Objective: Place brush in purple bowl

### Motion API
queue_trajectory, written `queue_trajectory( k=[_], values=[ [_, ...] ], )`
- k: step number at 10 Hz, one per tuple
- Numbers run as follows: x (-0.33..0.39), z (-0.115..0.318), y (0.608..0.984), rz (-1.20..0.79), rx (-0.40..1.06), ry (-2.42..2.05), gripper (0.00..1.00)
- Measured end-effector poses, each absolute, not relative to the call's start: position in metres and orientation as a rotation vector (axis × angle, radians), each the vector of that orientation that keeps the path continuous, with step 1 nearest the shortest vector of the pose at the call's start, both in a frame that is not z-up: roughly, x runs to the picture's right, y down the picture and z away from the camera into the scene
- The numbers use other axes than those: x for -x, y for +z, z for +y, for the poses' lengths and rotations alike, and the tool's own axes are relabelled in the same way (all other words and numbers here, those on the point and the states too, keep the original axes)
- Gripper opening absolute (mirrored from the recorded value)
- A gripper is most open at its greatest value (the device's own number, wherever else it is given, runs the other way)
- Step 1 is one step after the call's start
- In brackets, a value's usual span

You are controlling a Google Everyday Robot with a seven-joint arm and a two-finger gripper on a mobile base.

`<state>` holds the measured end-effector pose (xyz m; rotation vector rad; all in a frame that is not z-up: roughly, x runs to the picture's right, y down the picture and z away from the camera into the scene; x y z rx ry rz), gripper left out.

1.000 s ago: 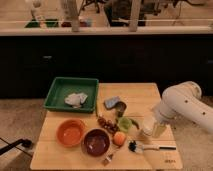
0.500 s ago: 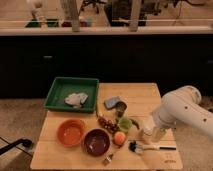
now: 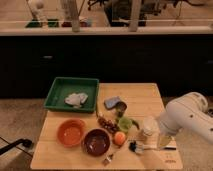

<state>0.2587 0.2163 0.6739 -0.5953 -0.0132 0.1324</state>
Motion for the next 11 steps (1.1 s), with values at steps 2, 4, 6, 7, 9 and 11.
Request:
queue_trajectory(
  k=[2,4,6,7,9,11],
  values=[
    [-0.264,0.228,0.67,-0.003,0.596,0.123,0.8],
    [-0.271,0.239,0.664,0.01,0.597,0.119,0.8],
    [-0.277,0.248,0.66,0.021,0.604,0.118,0.8],
    [-0.281,0.254,0.662,0.03,0.613,0.115,0.8],
    [-0.286,0.263,0.667,0.048,0.631,0.121,0.8],
    [-0.29,0.271,0.673,0.064,0.645,0.129,0.8]
  ],
)
